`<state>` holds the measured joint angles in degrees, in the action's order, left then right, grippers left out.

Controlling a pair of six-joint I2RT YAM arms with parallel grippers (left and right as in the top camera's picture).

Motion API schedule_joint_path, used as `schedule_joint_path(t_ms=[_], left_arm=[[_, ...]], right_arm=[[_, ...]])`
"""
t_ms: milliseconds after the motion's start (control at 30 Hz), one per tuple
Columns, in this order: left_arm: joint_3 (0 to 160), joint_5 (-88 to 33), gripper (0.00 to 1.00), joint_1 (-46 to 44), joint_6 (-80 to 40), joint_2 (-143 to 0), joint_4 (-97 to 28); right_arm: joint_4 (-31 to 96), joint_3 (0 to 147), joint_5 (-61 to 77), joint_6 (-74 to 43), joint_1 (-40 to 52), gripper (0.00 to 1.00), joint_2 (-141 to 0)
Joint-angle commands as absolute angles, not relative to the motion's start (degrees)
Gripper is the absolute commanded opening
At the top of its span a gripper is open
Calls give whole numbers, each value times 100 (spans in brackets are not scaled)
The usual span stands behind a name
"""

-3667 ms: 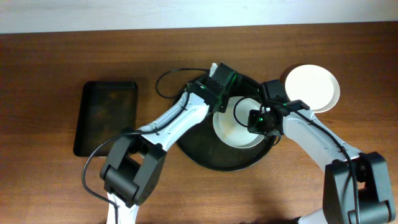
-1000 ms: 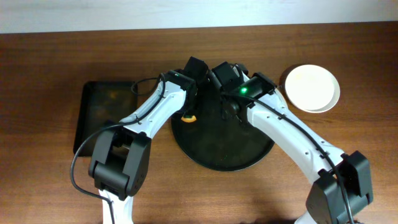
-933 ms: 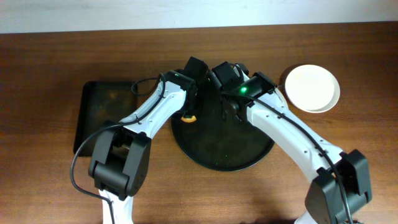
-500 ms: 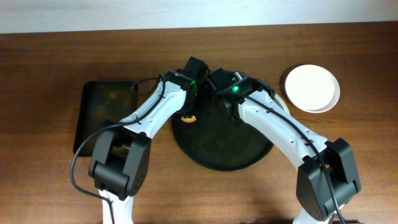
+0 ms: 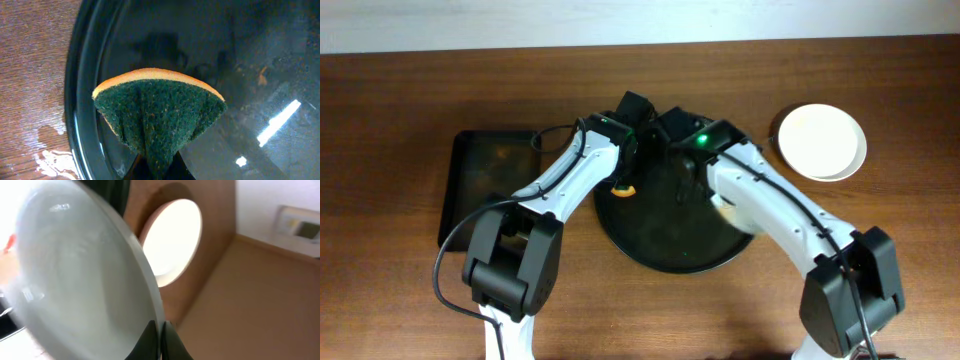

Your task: Clean dirty plates on tray and stack at the side

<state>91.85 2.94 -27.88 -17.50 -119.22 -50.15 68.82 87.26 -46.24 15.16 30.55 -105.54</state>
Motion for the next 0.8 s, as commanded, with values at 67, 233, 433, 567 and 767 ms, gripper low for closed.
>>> schedule_joint_path(t_ms=[67,233,433,567,767], left_arm=[[9284,255,0,-2755,-1636,-11740,-5019],[9284,250,0,-2703,-1636,-11738,-5022],[9284,250,0,-2703,-1638,-11738,-5022],[9284,250,0,-2703,-1638,-11738,-5022],[9284,248,0,-2703,-1638,-11738,-5026]], right_arm=[[6947,8584,-2145,1225,2480,4,-10709],[6943,8637,-2115,1066,1970,4,-10707],[7253,9362,-2163,819,1651,4,-10707],[7926,10057,-2161,607,1649,4,-10709],[8637,10289,-2167,377,1649,4,-10827]])
